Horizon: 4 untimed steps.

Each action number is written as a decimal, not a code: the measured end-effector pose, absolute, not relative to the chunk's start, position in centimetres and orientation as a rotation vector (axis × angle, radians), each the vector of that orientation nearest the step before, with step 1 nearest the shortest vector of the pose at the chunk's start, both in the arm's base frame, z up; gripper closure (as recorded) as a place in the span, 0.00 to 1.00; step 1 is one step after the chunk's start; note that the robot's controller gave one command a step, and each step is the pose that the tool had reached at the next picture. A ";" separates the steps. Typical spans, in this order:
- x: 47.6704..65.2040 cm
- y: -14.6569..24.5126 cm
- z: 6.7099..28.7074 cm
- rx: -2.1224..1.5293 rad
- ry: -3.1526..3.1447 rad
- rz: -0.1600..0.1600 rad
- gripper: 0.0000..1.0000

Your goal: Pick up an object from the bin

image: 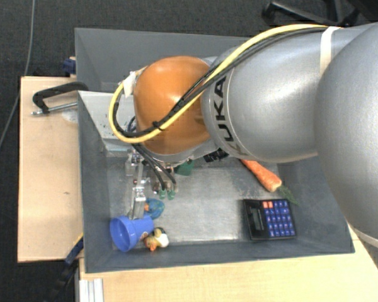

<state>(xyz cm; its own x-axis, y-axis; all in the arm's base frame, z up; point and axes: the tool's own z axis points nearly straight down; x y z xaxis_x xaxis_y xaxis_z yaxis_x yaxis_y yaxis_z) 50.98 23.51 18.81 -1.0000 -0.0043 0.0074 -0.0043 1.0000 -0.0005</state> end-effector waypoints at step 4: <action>49.3 23.3 11.0 0.648 -3.073 -0.003 0.00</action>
Offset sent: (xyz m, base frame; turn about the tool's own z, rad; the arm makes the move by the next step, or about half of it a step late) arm -0.0194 -0.0143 -0.1181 -0.3267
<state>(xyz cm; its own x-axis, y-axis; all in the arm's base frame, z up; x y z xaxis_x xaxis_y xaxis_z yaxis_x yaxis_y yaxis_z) 49.34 23.26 10.96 -0.9148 -0.4039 0.0007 -0.4039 0.9148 0.0022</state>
